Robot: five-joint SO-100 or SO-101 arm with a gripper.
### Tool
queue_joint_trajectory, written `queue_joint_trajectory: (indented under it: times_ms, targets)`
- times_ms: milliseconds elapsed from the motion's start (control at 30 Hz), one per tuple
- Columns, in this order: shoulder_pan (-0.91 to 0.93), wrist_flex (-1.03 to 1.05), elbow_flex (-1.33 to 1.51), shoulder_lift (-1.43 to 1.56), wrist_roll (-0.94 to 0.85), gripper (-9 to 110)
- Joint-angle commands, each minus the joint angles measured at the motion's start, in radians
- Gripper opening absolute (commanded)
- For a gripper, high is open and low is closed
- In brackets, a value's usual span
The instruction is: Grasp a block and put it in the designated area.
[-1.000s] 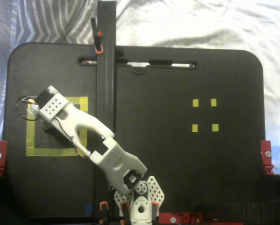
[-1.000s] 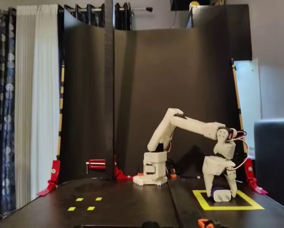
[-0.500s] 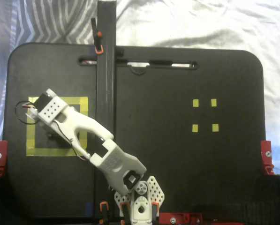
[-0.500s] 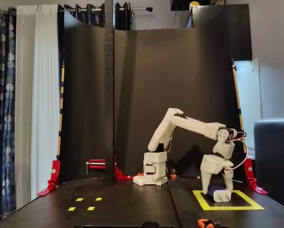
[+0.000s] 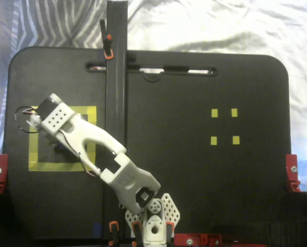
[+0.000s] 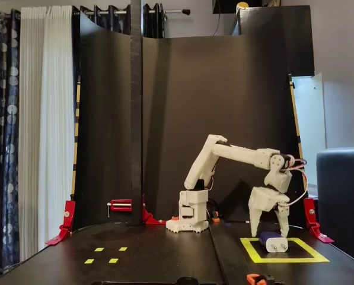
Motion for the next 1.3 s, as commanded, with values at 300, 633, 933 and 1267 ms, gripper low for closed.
queue_joint_trajectory:
  times_ms: [300,633,933,1267]
  targets:
    - [0.037,0.028,-0.066,0.170,-0.025,34]
    - [0.155,-0.035,-0.066,0.278,-0.038,17]
    - [0.339,-0.074,-0.066,0.368,-0.052,0]
    - [0.557,-0.114,-0.058,0.518,-0.057,0]
